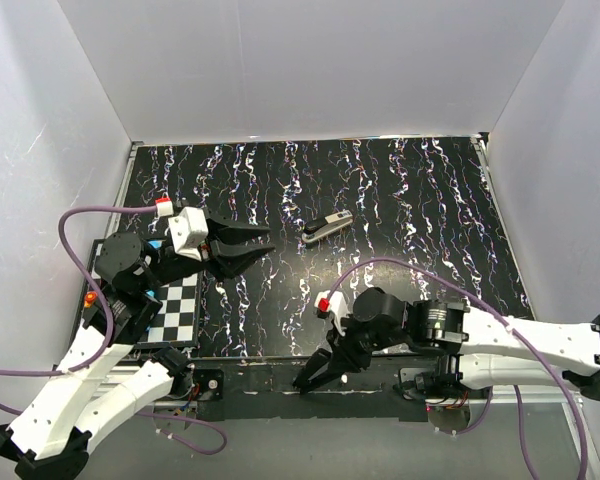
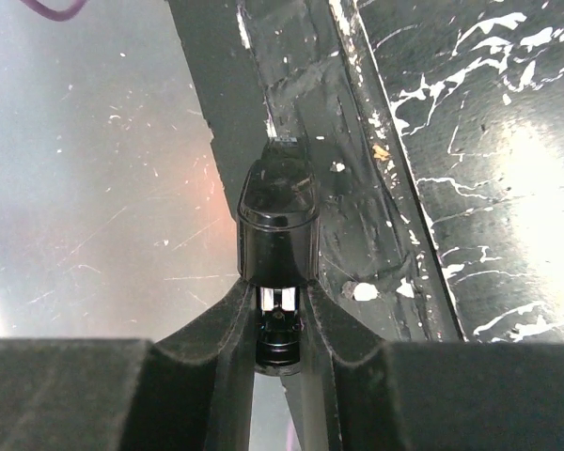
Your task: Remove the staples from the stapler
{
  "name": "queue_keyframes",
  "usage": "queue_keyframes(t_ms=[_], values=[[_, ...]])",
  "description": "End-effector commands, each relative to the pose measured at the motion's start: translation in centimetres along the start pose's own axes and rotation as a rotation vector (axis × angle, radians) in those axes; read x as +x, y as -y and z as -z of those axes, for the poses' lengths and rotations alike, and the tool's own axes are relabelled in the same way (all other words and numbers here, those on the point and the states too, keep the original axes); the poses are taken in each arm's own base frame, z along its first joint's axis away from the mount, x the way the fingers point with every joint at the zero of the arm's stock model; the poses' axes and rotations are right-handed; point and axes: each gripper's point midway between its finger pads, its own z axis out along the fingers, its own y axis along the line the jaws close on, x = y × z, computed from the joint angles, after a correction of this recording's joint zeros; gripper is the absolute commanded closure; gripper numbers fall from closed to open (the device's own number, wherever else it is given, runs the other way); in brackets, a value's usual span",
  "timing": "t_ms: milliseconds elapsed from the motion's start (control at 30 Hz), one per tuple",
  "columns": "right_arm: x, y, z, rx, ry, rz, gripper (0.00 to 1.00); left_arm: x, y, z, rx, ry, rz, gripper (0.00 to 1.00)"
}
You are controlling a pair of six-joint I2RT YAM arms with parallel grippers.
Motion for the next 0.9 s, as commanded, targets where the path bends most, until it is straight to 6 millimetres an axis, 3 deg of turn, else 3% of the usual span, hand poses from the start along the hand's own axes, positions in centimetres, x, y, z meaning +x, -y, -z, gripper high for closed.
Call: queue_keyframes(t_ms=[0, 133, 267, 433, 467, 867], values=[[-5.1, -2.3, 3.8, -0.023, 0.143, 0.121, 0.99, -0.2, 2.2, 0.6, 0.101, -0.025, 0.027, 0.62], [-6.1, -2.5, 5.4, 0.002, 0.142, 0.173, 0.99, 0.1, 4.0, 0.8, 0.201, -0.06, 0.09, 0.48], [-7.2, -2.6, 7.0, 0.032, 0.146, 0.229, 0.99, 1.1, 5.0, 0.7, 0.269, -0.118, 0.167, 0.38], [-8.9, -3.1, 9.1, 0.051, 0.166, 0.302, 0.99, 1.6, 6.8, 1.4, 0.382, -0.141, 0.187, 0.32], [-9.5, -3.3, 9.6, 0.05, 0.175, 0.318, 0.99, 1.6, 7.0, 1.5, 0.397, -0.141, 0.189, 0.26], [-14.0, -3.7, 10.9, 0.099, 0.171, 0.448, 0.99, 4.3, 7.5, 1.0, 0.448, -0.207, 0.277, 0.25]])
